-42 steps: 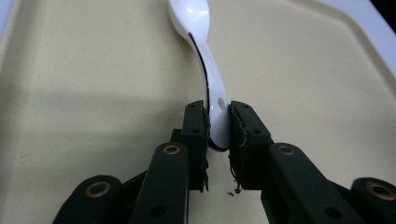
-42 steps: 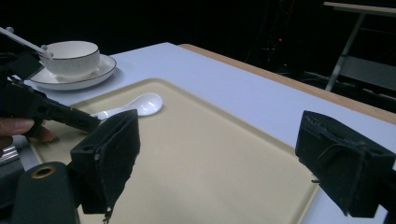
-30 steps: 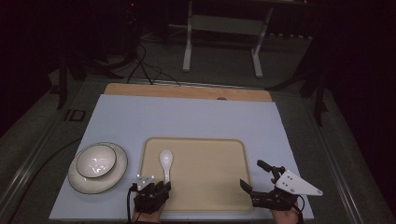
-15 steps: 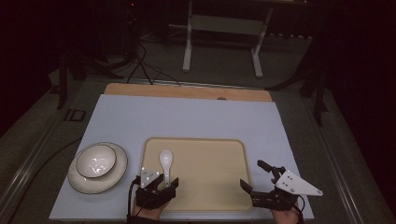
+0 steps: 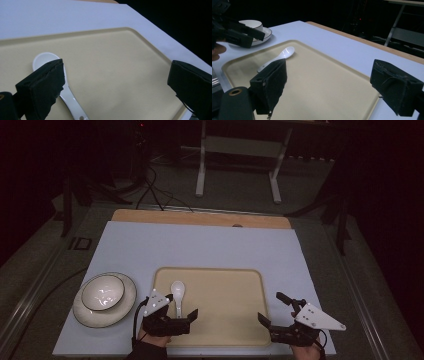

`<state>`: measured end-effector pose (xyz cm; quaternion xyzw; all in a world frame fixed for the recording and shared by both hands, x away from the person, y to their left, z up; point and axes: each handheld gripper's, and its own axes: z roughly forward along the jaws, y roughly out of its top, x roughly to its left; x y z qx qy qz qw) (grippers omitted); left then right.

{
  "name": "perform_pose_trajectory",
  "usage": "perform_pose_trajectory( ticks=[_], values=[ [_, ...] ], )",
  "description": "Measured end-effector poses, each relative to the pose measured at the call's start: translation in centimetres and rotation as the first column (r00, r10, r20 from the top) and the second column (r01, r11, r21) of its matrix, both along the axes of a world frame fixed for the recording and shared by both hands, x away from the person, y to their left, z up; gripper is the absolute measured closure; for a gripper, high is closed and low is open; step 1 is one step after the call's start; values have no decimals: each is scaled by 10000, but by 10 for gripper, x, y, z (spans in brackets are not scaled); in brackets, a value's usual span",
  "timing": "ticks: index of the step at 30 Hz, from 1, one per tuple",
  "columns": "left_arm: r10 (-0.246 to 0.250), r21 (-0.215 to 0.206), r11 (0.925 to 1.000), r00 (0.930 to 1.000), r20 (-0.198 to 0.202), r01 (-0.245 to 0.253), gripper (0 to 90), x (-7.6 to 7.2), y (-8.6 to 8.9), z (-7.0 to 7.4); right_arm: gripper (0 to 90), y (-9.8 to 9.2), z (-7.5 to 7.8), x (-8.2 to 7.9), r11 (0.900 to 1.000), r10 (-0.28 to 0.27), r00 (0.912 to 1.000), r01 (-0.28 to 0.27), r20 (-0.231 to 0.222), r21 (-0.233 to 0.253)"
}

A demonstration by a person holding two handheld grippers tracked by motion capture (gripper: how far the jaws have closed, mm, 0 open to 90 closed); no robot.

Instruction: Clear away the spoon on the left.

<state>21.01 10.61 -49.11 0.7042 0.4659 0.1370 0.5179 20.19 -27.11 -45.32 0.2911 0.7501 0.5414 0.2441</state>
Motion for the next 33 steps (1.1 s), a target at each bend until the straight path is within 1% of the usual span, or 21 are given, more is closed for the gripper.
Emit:
perform_pose_trajectory(
  ticks=[2, 3, 4, 5, 7, 8, 10, 11, 14, 15, 17, 19, 21, 23, 24, 25, 27, 30, 33],
  values=[
    [-201, -90, 9998, 9998, -73, 200, 16, 3, 3, 2, 140, 0, 0, 0, 10000, -23, 10000, 23, -7, 3],
    [-203, -47, 9998, 9998, -47, 202, 14, 3, 4, 3, 141, -1, 0, -1, 10000, -46, 10000, 46, -12, 6],
    [-323, -123, 9994, 9995, 38, 324, 14, 3, 5, 5, 141, -1, 0, -1, 10000, -71, 10000, 71, -12, -3],
    [-487, -101, 9988, 9988, 24, 487, 14, 4, 5, 8, 141, -1, 0, -1, 10000, -83, 10000, 83, 9, -17],
    [-680, 104, 9976, 9976, 124, 679, 14, 4, 5, 13, 140, -1, 0, -2, 9999, -108, 9999, 108, 3, -43],
    [-840, 194, 9963, 9964, 114, 838, 14, 5, 4, 16, 141, -1, 0, -2, 9999, -109, 9999, 109, 15, -47],
    [-1050, 238, 9942, 9944, 155, 1046, 14, 6, 5, 21, 140, -2, 0, -3, 9999, -140, 9999, 140, -1, -50],
    [-1142, 363, 9929, 9934, 117, 1137, 14, 7, 5, 24, 141, -2, 0, -3, 9999, -162, 9999, 162, -4, -50],
    [-1321, 913, 9875, 9907, 337, 1286, 14, 9, 7, 31, 140, -3, 0, -4, 9997, -221, 9998, 221, 1, -63],
    [-1418, 1000, 9855, 9891, 388, 1373, 14, 10, 8, 33, 141, -4, 0, -4, 9997, -221, 9998, 221, -14, -59],
    [-1470, 1011, 9846, 9885, 360, 1428, 14, 12, 11, 35, 141, -4, -1, -4, 9997, -245, 9997, 245, -27, -85],
    [-1584, 1102, 9819, 9867, 354, 1537, 14, 14, 13, 36, 140, -4, -1, -4, 9996, -271, 9996, 271, -54, -67],
    [-1720, 1455, 9758, 9839, 477, 1636, 14, 14, 15, 37, 140, -4, -1, -4, 9995, -290, 9996, 289, -76, -88],
    [-1742, 1620, 9730, 9836, 469, 1646, 15, 14, 18, 38, 140, -4, -1, -4, 9996, -280, 9996, 280, -79, -97],
    [-1742, 1645, 9727, 9834, 512, 1638, 15, 14, 19, 38, 140, -3, -1, -4, 9996, -272, 9996, 271, -78, -128],
    [-1736, 1638, 9728, 9837, 468, 1639, 14, 13, 21, 38, 140, -3, -1, -4, 9995, -269, 9996, 268, -67, -149],
    [-1721, 1550, 9743, 9841, 437, 1634, 14, 12, 23, 38, 140, -3, -1, -5, 9995, -260, 9996, 258, -74, -202],
    [-1764, 1673, 9714, 9837, 346, 1683, 14, 9, 28, 36, 140, -3, -1, -5, 9995, -256, 9996, 255, -80, -170],
    [-1762, 1541, 9734, 9839, 302, 1696, 14, 7, 34, 34, 140, -3, -2, -4, 9996, -234, 9997, 232, -102, -166]
  ],
)
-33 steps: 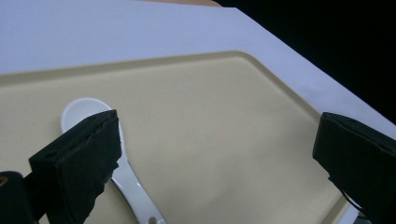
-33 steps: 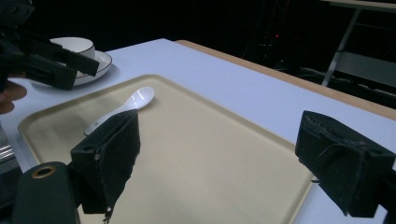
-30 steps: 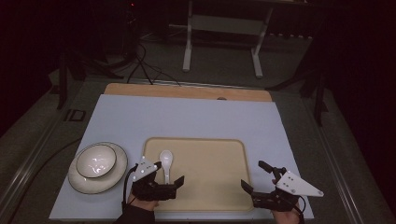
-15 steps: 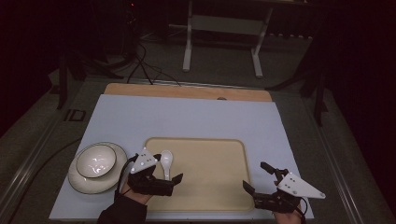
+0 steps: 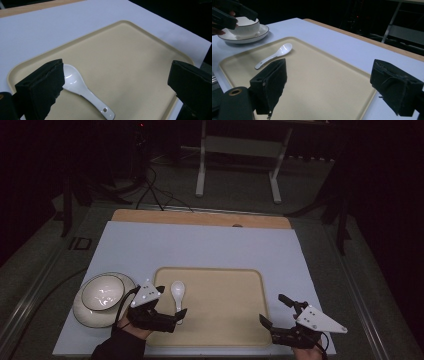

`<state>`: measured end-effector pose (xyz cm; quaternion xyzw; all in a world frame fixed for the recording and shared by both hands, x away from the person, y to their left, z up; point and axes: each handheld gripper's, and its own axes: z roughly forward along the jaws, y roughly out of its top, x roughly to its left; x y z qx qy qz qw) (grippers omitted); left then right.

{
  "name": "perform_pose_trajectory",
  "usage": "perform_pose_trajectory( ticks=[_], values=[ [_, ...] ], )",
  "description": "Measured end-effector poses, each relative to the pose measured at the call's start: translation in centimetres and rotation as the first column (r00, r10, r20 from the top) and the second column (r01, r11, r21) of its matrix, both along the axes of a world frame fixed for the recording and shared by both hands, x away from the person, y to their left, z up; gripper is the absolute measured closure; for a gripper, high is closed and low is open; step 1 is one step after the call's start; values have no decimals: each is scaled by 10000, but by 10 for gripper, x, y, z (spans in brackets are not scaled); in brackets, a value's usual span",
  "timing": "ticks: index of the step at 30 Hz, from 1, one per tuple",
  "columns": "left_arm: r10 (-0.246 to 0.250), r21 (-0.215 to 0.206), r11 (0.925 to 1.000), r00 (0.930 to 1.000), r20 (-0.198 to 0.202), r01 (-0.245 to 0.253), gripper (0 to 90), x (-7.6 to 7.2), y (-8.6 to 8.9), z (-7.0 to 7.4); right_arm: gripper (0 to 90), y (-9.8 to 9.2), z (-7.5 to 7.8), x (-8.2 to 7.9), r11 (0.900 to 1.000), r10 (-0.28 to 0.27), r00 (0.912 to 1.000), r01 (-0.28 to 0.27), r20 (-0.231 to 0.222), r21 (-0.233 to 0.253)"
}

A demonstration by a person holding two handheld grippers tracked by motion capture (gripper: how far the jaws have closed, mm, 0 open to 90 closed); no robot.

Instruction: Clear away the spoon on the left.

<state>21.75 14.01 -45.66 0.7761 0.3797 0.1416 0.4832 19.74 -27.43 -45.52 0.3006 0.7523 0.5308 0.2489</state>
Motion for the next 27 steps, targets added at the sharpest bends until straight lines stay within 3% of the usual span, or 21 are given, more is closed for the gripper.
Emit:
perform_pose_trajectory(
  ticks=[10, 27],
  values=[
    [342, 241, 9991, 9994, -110, -340, 14, -4, 22, -6, 140, 0, 0, 0, 10000, -6, 10000, 6, -18, -33],
    [561, 504, 9971, 9984, 83, -565, 14, -7, 36, -26, 140, -1, -1, 0, 9999, 51, 9999, -53, -130, -123]
  ],
)
